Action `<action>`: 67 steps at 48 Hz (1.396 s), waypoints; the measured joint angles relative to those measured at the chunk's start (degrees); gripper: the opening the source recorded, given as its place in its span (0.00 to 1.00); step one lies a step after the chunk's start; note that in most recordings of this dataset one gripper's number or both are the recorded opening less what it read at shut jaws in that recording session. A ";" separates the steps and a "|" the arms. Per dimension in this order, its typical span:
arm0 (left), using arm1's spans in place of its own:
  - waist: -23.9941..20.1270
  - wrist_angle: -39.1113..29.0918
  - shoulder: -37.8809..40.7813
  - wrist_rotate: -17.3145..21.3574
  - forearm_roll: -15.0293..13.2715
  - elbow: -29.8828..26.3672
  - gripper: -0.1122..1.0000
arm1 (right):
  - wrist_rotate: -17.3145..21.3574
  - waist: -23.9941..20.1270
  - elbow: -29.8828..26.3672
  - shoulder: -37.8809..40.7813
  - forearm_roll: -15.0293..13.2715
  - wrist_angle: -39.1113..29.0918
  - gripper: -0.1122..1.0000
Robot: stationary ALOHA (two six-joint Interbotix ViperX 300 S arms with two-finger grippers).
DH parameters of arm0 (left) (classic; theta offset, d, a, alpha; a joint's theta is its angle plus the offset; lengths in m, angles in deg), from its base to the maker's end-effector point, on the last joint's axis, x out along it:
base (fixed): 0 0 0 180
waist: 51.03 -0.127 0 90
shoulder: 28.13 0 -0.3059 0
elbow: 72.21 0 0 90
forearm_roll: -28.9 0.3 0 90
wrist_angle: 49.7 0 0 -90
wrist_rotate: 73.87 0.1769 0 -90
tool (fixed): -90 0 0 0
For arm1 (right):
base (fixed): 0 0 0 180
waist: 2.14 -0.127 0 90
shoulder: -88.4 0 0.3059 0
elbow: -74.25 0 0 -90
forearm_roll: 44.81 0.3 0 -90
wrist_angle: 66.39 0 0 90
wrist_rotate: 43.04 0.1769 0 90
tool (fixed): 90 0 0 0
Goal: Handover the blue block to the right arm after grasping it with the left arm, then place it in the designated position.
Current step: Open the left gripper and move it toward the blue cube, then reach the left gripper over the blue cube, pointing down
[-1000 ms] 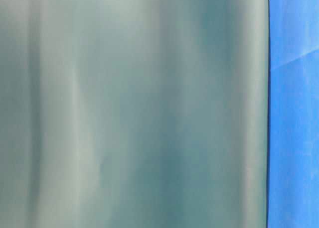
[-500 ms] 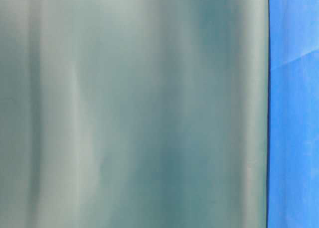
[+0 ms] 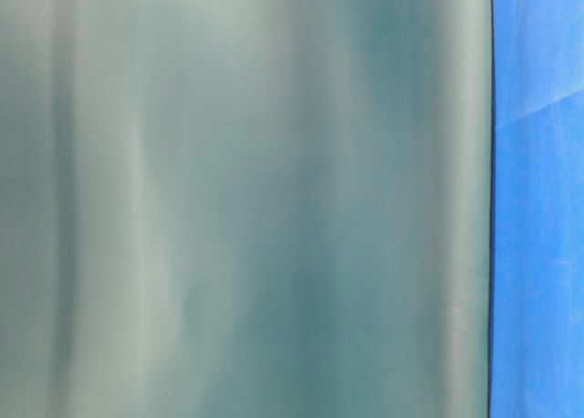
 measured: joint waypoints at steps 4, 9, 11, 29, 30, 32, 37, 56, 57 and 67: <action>0.00 2.02 2.20 -0.35 0.00 -0.09 0.94 | 0.00 0.09 0.00 0.00 0.00 0.09 0.97; 0.00 5.19 6.42 -0.70 0.00 -1.05 0.94 | 0.00 0.09 -0.26 0.00 0.00 0.09 0.97; 0.00 6.50 8.35 -0.79 0.09 -1.76 0.94 | 0.00 0.09 -0.35 0.09 0.00 0.09 0.97; 0.09 13.45 27.33 -0.79 0.00 -12.30 0.94 | 0.00 0.09 -0.35 0.26 0.00 0.09 0.97; 0.00 13.62 28.30 -0.70 0.00 -12.92 0.94 | 0.00 0.09 -0.44 0.26 0.00 0.09 0.97; 0.00 13.80 30.23 -0.62 0.00 -14.41 0.94 | 0.00 0.09 -0.44 0.26 -0.09 0.00 0.97; 0.00 13.80 35.16 -0.44 0.09 -18.72 0.94 | 0.00 0.09 -0.53 0.26 0.00 0.00 0.97; 0.00 12.04 47.99 -0.26 0.09 -33.05 0.94 | 0.00 0.09 -0.62 0.26 0.00 0.00 0.97; 0.00 11.78 48.25 -0.26 0.00 -33.40 0.94 | 0.00 0.09 -0.53 0.26 0.00 0.00 0.97; -0.18 10.28 48.78 -0.79 0.00 -34.19 0.94 | 0.00 0.09 -0.53 0.26 0.00 0.00 0.97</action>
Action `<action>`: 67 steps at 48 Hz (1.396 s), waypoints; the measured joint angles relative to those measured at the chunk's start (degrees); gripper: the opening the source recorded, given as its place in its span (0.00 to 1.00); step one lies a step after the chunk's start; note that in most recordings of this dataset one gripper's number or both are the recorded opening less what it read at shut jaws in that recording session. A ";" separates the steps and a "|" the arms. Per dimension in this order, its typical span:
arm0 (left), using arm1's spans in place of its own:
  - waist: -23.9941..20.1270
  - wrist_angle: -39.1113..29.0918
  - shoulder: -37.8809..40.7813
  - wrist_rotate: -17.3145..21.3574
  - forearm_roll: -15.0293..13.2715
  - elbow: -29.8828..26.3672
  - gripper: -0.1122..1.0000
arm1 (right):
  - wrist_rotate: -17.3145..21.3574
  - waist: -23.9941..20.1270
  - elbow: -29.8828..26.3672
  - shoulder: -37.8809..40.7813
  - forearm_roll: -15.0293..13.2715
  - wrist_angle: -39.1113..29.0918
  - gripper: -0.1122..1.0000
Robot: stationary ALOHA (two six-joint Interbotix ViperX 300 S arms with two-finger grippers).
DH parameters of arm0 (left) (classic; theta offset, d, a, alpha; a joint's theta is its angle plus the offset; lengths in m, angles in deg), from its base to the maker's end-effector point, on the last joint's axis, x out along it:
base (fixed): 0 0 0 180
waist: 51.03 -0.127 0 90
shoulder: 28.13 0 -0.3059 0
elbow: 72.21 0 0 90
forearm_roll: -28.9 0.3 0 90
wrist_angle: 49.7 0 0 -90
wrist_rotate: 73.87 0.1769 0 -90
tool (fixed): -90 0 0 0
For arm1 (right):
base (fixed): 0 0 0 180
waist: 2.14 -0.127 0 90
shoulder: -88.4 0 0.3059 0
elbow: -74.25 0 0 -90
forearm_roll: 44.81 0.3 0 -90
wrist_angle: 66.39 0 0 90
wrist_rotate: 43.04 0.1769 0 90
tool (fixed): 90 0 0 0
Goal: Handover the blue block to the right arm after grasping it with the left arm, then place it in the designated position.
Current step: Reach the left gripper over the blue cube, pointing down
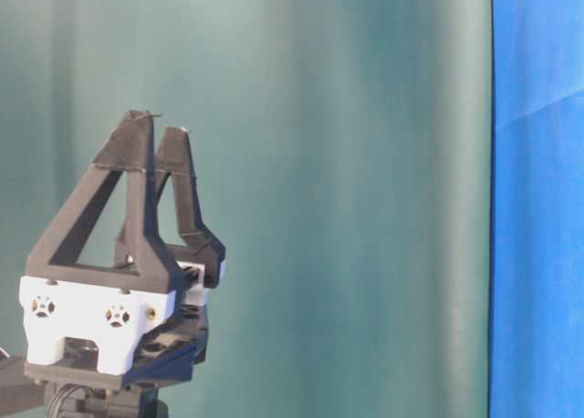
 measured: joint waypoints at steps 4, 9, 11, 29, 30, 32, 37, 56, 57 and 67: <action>-0.35 -1.49 0.00 -0.09 0.00 -0.09 0.94 | 0.00 0.00 -0.09 0.00 0.00 0.00 0.97; -0.35 -5.63 0.00 -0.18 0.00 -0.44 0.94 | 0.00 0.00 -0.09 0.00 0.00 -0.09 0.97; -0.35 -7.65 0.00 -0.53 0.00 -0.88 0.94 | 0.00 0.00 -0.09 -0.09 0.00 -0.18 0.97; 0.88 -38.06 0.88 -2.20 0.09 -10.72 0.94 | 0.00 0.00 -0.53 0.00 0.00 -1.23 0.97; 0.88 -39.73 1.14 -2.29 0.00 -11.34 0.94 | 0.00 0.00 -0.53 -0.09 0.00 -1.32 0.97; 1.14 -43.24 1.76 -2.29 0.00 -12.66 0.94 | 0.00 -0.09 -0.53 -0.09 0.00 -1.32 0.97; 1.76 -52.21 4.04 -2.37 0.09 -16.35 0.94 | 0.00 -0.09 -0.53 -0.09 0.00 -1.49 0.97; 2.37 -72.77 9.76 -2.55 0.00 -27.25 0.94 | 0.00 0.00 -0.53 0.00 0.00 -2.29 0.97; 2.46 -73.30 9.93 -2.46 0.00 -27.69 0.94 | 0.00 0.00 -0.53 0.00 0.00 -2.29 0.97; 2.46 -74.62 10.72 -2.46 0.09 -29.53 0.94 | 0.00 0.00 -0.62 0.00 0.00 -2.29 0.97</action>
